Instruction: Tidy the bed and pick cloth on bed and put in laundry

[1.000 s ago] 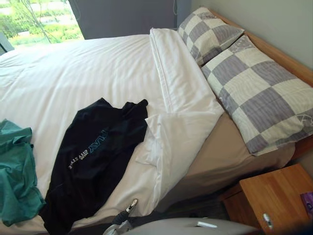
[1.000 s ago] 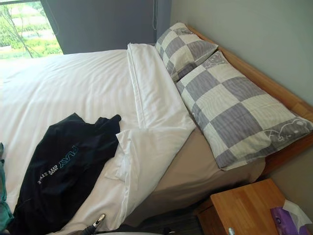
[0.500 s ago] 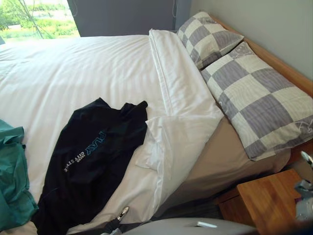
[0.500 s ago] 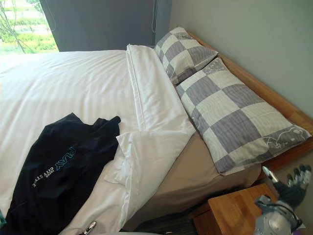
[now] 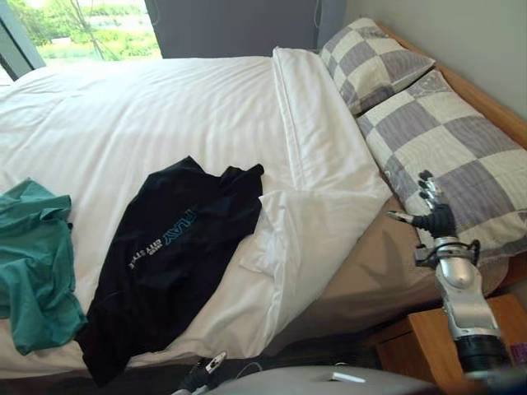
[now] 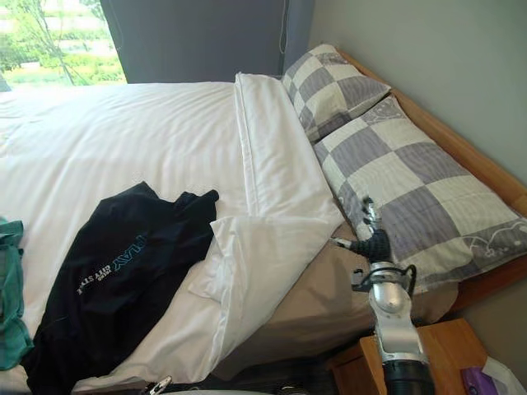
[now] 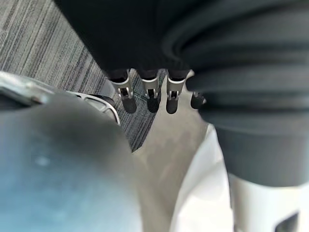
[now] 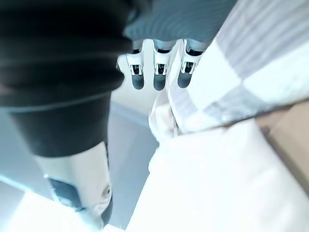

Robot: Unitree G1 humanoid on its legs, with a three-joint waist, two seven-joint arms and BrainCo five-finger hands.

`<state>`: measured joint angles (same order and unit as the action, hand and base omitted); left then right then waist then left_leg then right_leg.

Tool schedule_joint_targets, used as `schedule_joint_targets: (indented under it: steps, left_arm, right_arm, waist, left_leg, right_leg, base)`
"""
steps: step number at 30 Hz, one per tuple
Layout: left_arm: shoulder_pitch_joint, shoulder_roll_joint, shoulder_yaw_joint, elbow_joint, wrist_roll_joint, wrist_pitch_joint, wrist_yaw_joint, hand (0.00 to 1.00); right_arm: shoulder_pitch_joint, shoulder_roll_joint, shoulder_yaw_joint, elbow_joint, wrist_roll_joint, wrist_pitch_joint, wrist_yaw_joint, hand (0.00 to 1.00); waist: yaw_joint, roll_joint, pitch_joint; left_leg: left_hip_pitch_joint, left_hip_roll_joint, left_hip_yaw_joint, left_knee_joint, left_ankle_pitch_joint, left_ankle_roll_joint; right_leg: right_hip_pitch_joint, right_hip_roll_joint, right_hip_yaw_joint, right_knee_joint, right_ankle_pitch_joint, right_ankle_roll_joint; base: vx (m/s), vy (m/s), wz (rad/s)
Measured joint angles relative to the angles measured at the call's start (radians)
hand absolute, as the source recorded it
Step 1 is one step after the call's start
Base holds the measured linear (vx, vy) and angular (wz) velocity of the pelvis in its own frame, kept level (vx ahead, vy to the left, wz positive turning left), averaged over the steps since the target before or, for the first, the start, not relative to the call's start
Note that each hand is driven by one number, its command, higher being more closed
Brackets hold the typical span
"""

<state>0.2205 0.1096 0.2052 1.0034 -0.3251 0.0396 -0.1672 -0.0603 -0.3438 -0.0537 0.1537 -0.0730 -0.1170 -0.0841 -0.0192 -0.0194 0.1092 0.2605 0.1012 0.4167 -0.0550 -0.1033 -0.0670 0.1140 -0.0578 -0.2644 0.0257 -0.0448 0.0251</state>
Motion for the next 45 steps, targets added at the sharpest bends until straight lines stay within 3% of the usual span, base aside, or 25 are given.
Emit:
schedule_joint_targets:
  steps: [4, 7, 8, 11, 16, 19, 20, 27, 36, 41, 45]
  left_arm:
    - [-0.005, 0.023, -0.047, -0.022, -0.002, 0.027, 0.022, 0.00]
    - [-0.007, 0.042, -0.046, -0.046, 0.001, 0.033, 0.022, 0.00]
    - [-0.010, 0.057, -0.048, -0.054, 0.003, 0.032, 0.023, 0.00]
    - [-0.039, 0.082, -0.045, -0.076, 0.018, 0.022, 0.024, 0.00]
    - [-0.120, 0.118, -0.045, -0.104, 0.022, -0.006, 0.038, 0.00]
    - [-0.151, 0.127, -0.045, -0.126, 0.023, -0.012, 0.045, 0.00]
    - [-0.158, 0.132, -0.045, -0.132, 0.023, -0.012, 0.047, 0.00]
    - [-0.191, 0.138, -0.045, -0.153, 0.022, -0.014, 0.091, 0.00]
    - [-0.225, 0.133, -0.062, -0.154, 0.023, -0.013, 0.101, 0.00]
    - [-0.220, 0.122, -0.089, -0.160, 0.023, -0.006, 0.105, 0.00]
    - [-0.165, 0.113, -0.087, -0.197, 0.021, -0.004, 0.123, 0.00]
  right_arm:
    - [-0.072, 0.000, 0.072, 0.014, -0.058, 0.041, 0.000, 0.00]
    - [-0.143, 0.001, 0.117, 0.087, -0.111, 0.069, -0.012, 0.00]
    - [-0.169, 0.002, 0.138, 0.109, -0.143, 0.074, -0.024, 0.00]
    - [-0.275, 0.006, 0.188, 0.148, -0.261, 0.090, -0.065, 0.00]
    - [-0.447, 0.002, 0.260, 0.187, -0.346, 0.113, -0.131, 0.00]
    - [-0.510, -0.001, 0.269, 0.226, -0.347, 0.135, -0.146, 0.00]
    - [-0.534, -0.002, 0.273, 0.249, -0.351, 0.144, -0.149, 1.00]
    - [-0.626, -0.027, 0.324, 0.418, -0.331, 0.201, -0.100, 1.00]
    - [-0.623, -0.028, 0.285, 0.478, -0.188, 0.180, -0.118, 1.00]
    - [-0.394, 0.027, 0.167, 0.313, -0.132, 0.152, -0.183, 1.00]
    - [-0.133, 0.101, 0.052, 0.165, -0.074, 0.136, -0.252, 1.00]
  waist:
    - [0.013, -0.008, 0.025]
    - [0.044, -0.043, 0.058]
    - [0.067, -0.060, 0.075]
    - [0.096, -0.105, 0.152]
    - [0.133, -0.112, 0.252]
    - [0.148, -0.114, 0.298]
    - [0.150, -0.115, 0.308]
    - [0.156, -0.117, 0.332]
    - [0.149, -0.115, 0.334]
    - [0.137, -0.125, 0.327]
    - [0.081, -0.150, 0.280]
  left_leg:
    - [-0.027, -0.016, -0.041, -0.011, 0.016, 0.014]
    - [-0.068, -0.017, -0.069, 0.001, 0.023, 0.020]
    - [-0.088, -0.017, -0.073, 0.018, 0.021, 0.020]
    - [-0.217, 0.013, -0.115, 0.187, -0.047, 0.023]
    - [-0.410, 0.083, -0.161, 0.439, -0.154, 0.038]
    - [-0.470, 0.088, -0.175, 0.497, -0.173, 0.051]
    - [-0.499, 0.087, -0.178, 0.517, -0.179, 0.055]
    - [-0.566, 0.074, -0.177, 0.555, -0.183, 0.060]
    - [-0.582, 0.088, -0.162, 0.562, -0.183, 0.061]
    - [-0.497, 0.082, -0.119, 0.519, -0.182, 0.060]
    - [-0.434, 0.057, -0.089, 0.447, -0.157, 0.050]
  right_leg:
    - [-0.006, -0.012, -0.034, -0.012, 0.007, 0.009]
    - [-0.028, -0.018, -0.056, -0.011, 0.014, 0.010]
    - [-0.039, -0.020, -0.060, -0.010, 0.017, 0.009]
    - [-0.073, -0.018, -0.067, -0.004, 0.039, 0.008]
    - [-0.154, 0.006, -0.060, 0.029, 0.058, 0.010]
    - [-0.185, 0.004, -0.061, 0.039, 0.061, 0.010]
    - [-0.204, 0.000, -0.060, 0.045, 0.064, 0.011]
    - [-0.252, -0.017, -0.051, 0.044, 0.081, 0.021]
    - [-0.274, -0.008, -0.035, 0.044, 0.078, 0.016]
    - [-0.224, -0.012, 0.005, 0.030, 0.078, 0.016]
    - [-0.208, -0.032, 0.025, 0.020, 0.078, 0.017]
  base:
    - [-0.06, -0.004, 0.30]
    - [-0.04, -0.026, 0.26]
    - [0.00, -0.021, 0.19]
    - [-0.04, -0.023, 0.31]
    - [-0.07, 0.067, 0.15]
    - [-0.04, 0.074, 0.11]
    - [-0.04, 0.116, 0.14]
    - [-0.01, 0.075, 0.04]
    - [-0.02, -0.023, -0.06]
    - [0.03, 0.000, -0.18]
    - [0.05, -0.013, -0.17]
